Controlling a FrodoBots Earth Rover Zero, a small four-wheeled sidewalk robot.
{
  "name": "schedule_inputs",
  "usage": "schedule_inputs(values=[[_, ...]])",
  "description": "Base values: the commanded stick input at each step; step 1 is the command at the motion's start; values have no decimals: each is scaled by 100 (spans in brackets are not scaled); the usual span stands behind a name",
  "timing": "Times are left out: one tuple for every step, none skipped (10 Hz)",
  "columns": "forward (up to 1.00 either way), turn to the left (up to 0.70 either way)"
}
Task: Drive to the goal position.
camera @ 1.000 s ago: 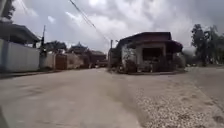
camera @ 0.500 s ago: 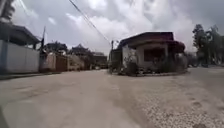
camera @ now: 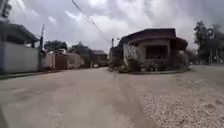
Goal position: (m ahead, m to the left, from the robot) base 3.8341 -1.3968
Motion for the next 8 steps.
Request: schedule_inputs(values=[[50, 1], [50, 1], [50, 1], [50, 1], [50, 1], [50, 1], [50, 1], [50, 1]])
